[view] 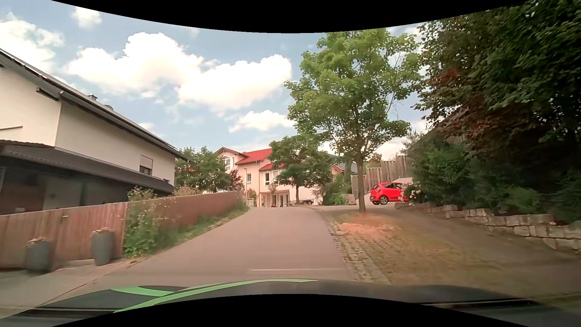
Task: Follow the waypoints while adhering to traffic rules and regulations
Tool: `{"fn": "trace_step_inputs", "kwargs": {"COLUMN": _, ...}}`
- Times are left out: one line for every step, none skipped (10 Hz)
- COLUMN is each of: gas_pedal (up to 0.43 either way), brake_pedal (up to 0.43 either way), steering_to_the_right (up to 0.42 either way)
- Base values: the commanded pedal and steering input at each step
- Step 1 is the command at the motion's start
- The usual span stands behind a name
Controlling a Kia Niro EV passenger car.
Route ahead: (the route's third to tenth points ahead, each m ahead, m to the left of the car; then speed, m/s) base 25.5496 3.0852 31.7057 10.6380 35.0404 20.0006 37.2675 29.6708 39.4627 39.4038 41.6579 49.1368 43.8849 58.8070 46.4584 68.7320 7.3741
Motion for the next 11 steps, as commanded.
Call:
{"fn": "trace_step_inputs", "kwargs": {"gas_pedal": 0.22, "brake_pedal": 0.0, "steering_to_the_right": 0.051}}
{"fn": "trace_step_inputs", "kwargs": {"gas_pedal": 0.22, "brake_pedal": 0.0, "steering_to_the_right": 0.043}}
{"fn": "trace_step_inputs", "kwargs": {"gas_pedal": 0.22, "brake_pedal": 0.0, "steering_to_the_right": 0.033}}
{"fn": "trace_step_inputs", "kwargs": {"gas_pedal": 0.22, "brake_pedal": 0.0, "steering_to_the_right": 0.018}}
{"fn": "trace_step_inputs", "kwargs": {"gas_pedal": 0.22, "brake_pedal": 0.0, "steering_to_the_right": 0.006}}
{"fn": "trace_step_inputs", "kwargs": {"gas_pedal": 0.22, "brake_pedal": 0.0, "steering_to_the_right": -0.001}}
{"fn": "trace_step_inputs", "kwargs": {"gas_pedal": 0.22, "brake_pedal": 0.0, "steering_to_the_right": -0.007}}
{"fn": "trace_step_inputs", "kwargs": {"gas_pedal": 0.22, "brake_pedal": 0.0, "steering_to_the_right": -0.006}}
{"fn": "trace_step_inputs", "kwargs": {"gas_pedal": 0.22, "brake_pedal": 0.0, "steering_to_the_right": -0.005}}
{"fn": "trace_step_inputs", "kwargs": {"gas_pedal": 0.209, "brake_pedal": 0.0, "steering_to_the_right": -0.009}}
{"fn": "trace_step_inputs", "kwargs": {"gas_pedal": 0.209, "brake_pedal": 0.0, "steering_to_the_right": -0.02}}
